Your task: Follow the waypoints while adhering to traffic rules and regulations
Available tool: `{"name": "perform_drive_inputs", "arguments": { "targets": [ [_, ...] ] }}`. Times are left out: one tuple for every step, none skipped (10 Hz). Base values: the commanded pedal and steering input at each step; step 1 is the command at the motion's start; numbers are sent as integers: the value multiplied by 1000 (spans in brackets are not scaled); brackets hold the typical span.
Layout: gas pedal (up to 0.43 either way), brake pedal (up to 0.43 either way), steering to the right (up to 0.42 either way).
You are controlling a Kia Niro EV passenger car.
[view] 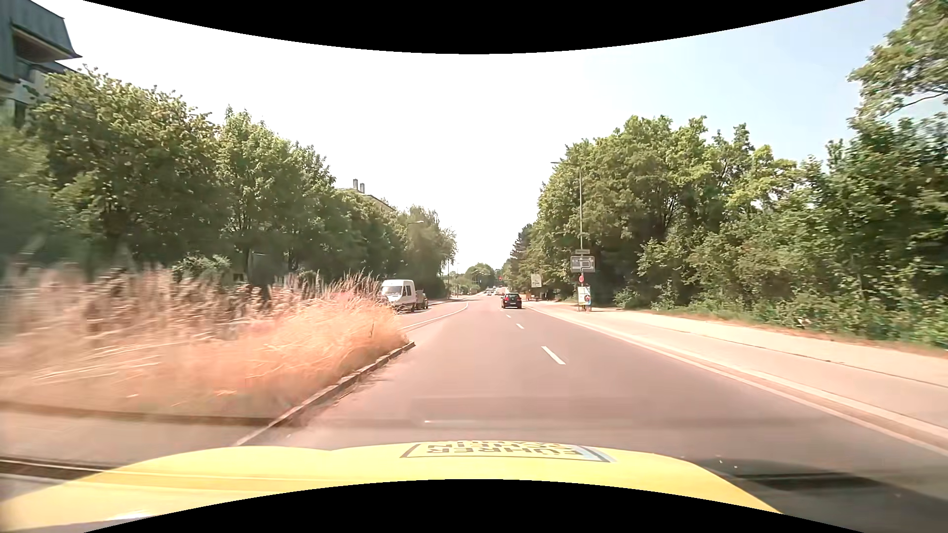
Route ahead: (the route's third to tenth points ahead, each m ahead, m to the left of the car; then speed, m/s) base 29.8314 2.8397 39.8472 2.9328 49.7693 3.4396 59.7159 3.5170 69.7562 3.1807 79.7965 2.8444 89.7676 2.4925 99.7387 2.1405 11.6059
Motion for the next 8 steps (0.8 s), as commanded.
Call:
{"name": "perform_drive_inputs", "arguments": {
  "targets": [
    [28,0,-9],
    [20,0,-8],
    [20,0,-8],
    [20,0,-8],
    [28,0,-7],
    [28,0,-5],
    [28,0,2],
    [28,0,4]
  ]
}}
